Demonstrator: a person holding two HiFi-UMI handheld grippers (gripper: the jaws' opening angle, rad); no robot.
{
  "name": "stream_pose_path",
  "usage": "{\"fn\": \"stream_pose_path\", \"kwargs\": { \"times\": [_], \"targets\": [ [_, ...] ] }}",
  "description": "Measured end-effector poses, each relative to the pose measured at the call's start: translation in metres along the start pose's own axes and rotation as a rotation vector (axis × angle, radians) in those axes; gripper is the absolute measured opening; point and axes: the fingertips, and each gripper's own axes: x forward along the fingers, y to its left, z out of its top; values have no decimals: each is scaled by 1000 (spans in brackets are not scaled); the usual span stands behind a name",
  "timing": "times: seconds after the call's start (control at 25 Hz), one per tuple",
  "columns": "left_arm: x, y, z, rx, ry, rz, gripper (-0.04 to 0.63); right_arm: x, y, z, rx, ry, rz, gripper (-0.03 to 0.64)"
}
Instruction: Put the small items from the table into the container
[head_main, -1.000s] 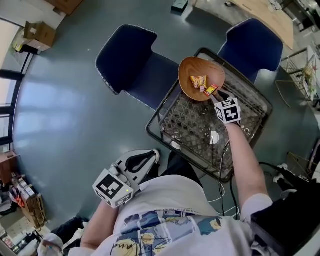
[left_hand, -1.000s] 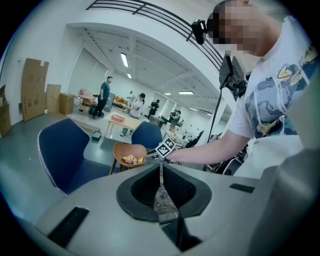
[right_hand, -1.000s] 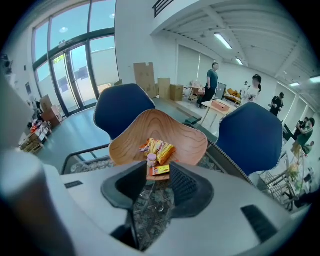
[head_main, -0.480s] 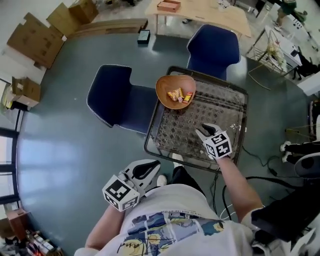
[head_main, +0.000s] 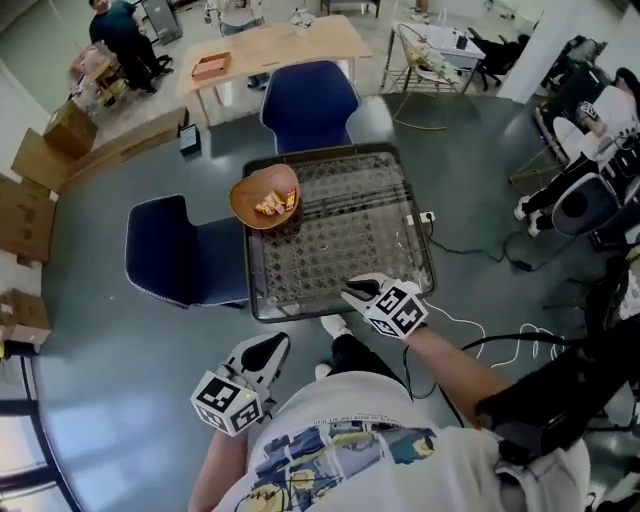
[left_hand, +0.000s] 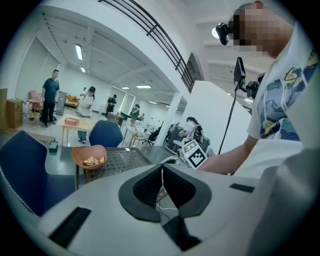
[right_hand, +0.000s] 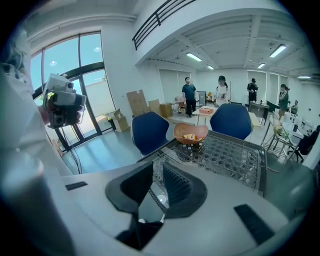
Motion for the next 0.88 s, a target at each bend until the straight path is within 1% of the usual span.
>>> {"fn": "stream_pose_path", "kwargs": {
  "times": [0.12,0.28,0.36,0.52,0.72,0.88],
  "targets": [
    [2,-13,-12,14,24,-38,11,-25,22,-9,6,-13,-27,49],
    [-8,-26,-26,18,51,-37,11,-47,59,-14,-18,-24,-20,31],
    [-10,-31,-30,22,52,-46,9,-54,72,-15,-30,-30,-17,25],
    [-16,-45,-29,30,31,-93,11,-67,90,-15,-41,-36,-23,17],
    [-23,-52,-41,26,36,-91,11,-71,113,-13,-69,-42,-8,11],
    [-27,-58,-50,21,37,-100,9,-74,126,-6,-87,-71,-1,9]
  ]
}}
